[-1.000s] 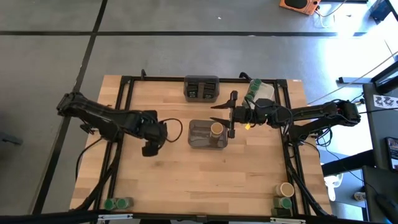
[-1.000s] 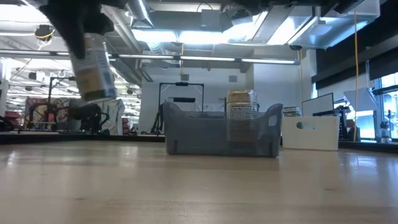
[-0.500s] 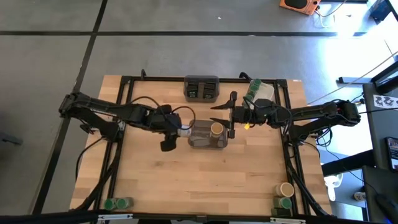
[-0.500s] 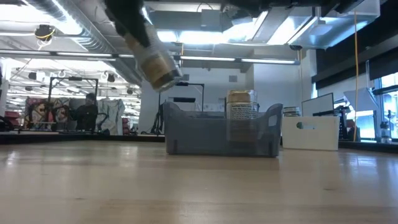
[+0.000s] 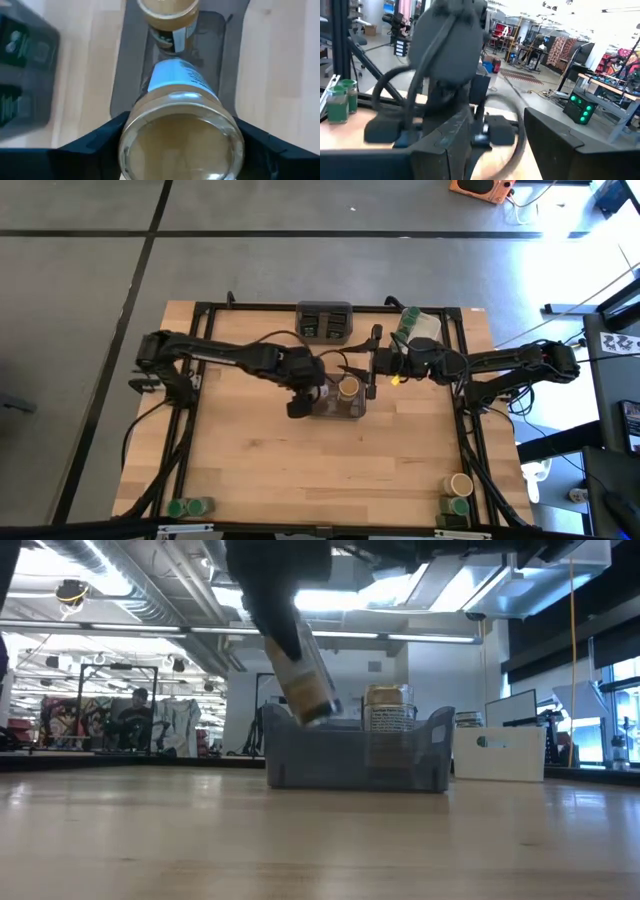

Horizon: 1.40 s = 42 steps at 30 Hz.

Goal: Sort spices by type
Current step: Put the golden seasoning bottle into the bottom black bin, then put the green seasoning bottle into the white bin

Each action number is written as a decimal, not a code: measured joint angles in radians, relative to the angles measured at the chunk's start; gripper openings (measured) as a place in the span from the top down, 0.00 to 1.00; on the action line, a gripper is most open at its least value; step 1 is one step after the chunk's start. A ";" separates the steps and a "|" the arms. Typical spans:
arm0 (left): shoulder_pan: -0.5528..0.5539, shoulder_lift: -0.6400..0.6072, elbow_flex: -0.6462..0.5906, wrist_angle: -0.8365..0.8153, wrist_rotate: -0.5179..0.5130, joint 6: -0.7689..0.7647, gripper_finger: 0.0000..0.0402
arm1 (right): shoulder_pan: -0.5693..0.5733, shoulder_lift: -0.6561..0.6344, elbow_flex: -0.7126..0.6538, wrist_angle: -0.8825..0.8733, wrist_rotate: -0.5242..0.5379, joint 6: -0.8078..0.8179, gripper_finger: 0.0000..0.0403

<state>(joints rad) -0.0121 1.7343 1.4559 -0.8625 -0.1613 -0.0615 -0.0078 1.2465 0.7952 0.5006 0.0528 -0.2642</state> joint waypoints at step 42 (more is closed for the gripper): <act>-0.089 -0.182 0.001 -0.177 -0.019 -0.042 0.16 | 0.001 0.001 0.000 -0.033 0.001 -0.006 0.54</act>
<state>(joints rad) -0.1013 1.5527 1.4570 -1.0395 -0.1807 -0.1033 -0.0067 1.2472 0.7952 0.4680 0.0542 -0.2703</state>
